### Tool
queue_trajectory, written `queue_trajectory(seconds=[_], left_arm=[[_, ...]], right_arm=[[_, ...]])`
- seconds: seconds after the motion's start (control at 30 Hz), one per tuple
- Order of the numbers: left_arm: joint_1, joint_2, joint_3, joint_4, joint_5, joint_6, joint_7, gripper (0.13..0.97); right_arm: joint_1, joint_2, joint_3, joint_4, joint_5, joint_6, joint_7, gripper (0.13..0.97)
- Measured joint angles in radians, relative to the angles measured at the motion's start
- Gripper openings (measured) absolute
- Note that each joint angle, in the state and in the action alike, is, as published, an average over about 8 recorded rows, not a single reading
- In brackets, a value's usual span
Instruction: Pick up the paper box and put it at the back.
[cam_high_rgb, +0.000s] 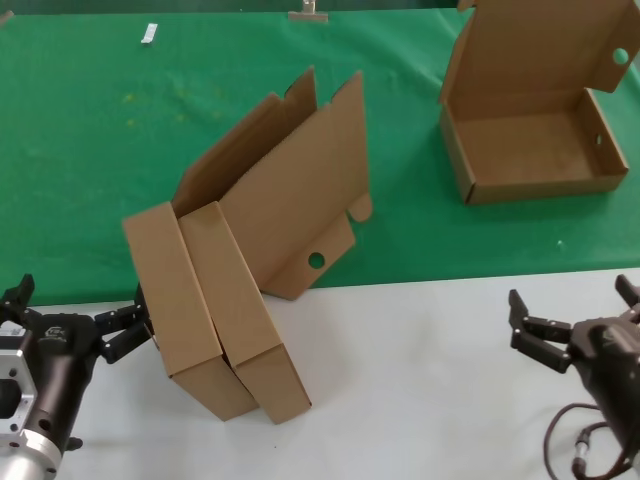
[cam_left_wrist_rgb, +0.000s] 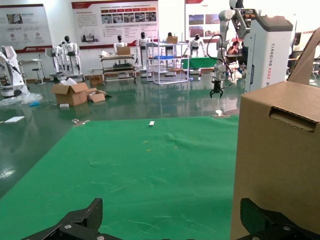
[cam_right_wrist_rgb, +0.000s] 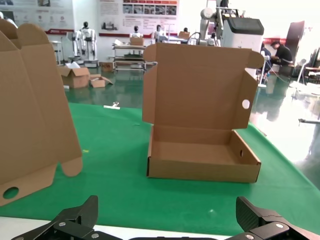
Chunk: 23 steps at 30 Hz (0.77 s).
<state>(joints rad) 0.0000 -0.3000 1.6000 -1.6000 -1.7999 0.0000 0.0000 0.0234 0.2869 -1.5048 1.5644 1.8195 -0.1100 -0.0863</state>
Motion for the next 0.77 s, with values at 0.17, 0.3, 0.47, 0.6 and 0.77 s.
queue_trajectory(seconds=[0.17, 0.3, 0.47, 0.6, 0.77], left_arm=[[0.000, 0.000, 0.000, 0.000, 0.000, 0.000, 0.000, 0.966], [0.000, 0.000, 0.000, 0.000, 0.000, 0.000, 0.000, 0.966], [0.000, 0.000, 0.000, 0.000, 0.000, 0.000, 0.000, 0.966], [0.000, 0.000, 0.000, 0.000, 0.000, 0.000, 0.000, 0.966], [0.000, 0.000, 0.000, 0.000, 0.000, 0.000, 0.000, 0.966]], right_arm=[[-0.012, 0.007, -0.047, 0.018, -0.010, 0.055, 0.043, 0.966], [-0.016, 0.009, -0.066, 0.025, -0.013, 0.076, 0.060, 0.966], [-0.017, 0.009, -0.069, 0.026, -0.014, 0.079, 0.062, 0.966], [-0.017, 0.010, -0.069, 0.026, -0.014, 0.079, 0.063, 0.966], [-0.017, 0.010, -0.069, 0.026, -0.014, 0.079, 0.063, 0.966]])
